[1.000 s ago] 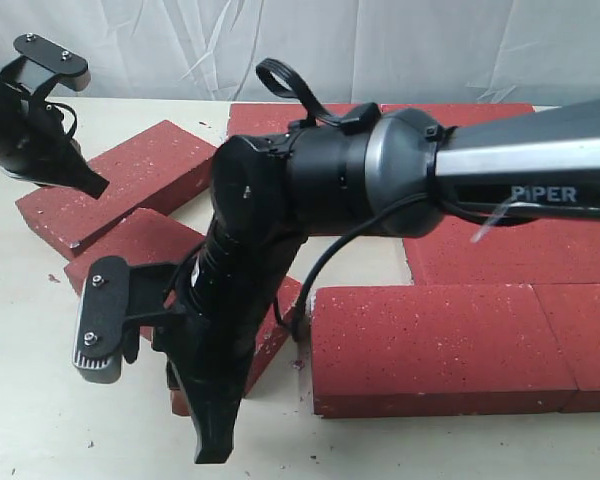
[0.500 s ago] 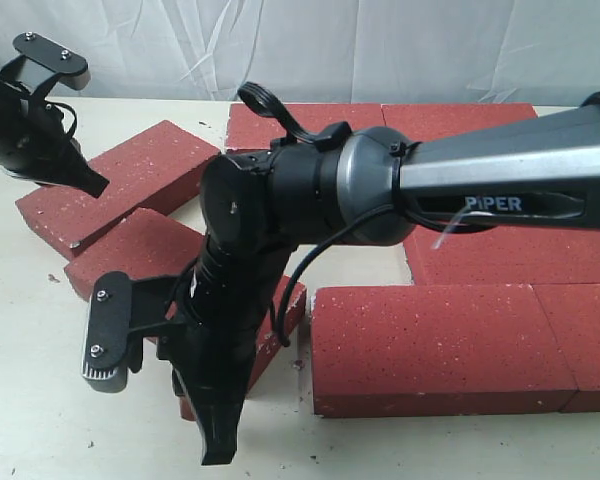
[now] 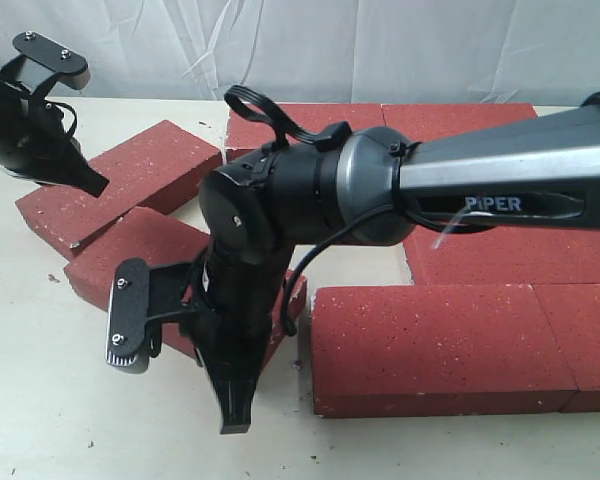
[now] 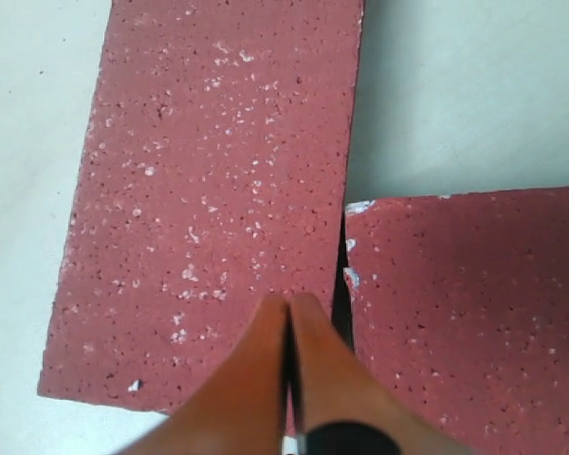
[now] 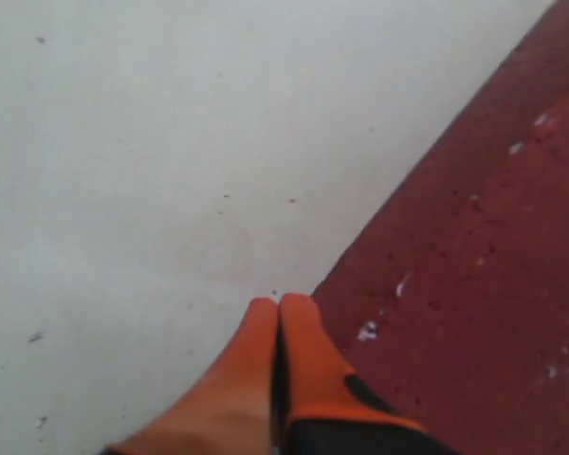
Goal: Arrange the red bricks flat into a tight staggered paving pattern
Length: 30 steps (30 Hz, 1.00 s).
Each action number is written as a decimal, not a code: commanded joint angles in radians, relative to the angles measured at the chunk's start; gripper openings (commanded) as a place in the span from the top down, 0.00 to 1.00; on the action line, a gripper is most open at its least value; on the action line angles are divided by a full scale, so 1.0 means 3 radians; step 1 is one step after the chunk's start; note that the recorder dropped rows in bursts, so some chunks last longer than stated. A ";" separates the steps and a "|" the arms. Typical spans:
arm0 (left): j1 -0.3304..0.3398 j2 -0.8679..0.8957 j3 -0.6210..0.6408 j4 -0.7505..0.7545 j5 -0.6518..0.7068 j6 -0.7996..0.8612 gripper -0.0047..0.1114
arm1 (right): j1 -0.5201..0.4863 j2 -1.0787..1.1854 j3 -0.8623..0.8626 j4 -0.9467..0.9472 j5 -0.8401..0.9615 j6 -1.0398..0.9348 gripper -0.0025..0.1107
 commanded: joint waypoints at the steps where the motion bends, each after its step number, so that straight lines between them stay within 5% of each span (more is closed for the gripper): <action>1: 0.0010 -0.0021 0.0011 -0.0031 -0.0032 0.0003 0.96 | 0.0001 -0.0011 -0.0016 -0.0284 -0.0181 0.0227 0.99; 16: 0.0010 -0.0021 0.0011 -0.0031 -0.0017 0.0003 0.96 | -0.0005 -0.0011 -0.0010 -0.1121 -0.0250 0.0893 0.99; 30: 0.0017 -0.0021 0.0011 0.0189 0.0454 0.0003 0.96 | -0.0005 0.0176 -0.0005 -0.1880 -0.0461 0.1281 0.99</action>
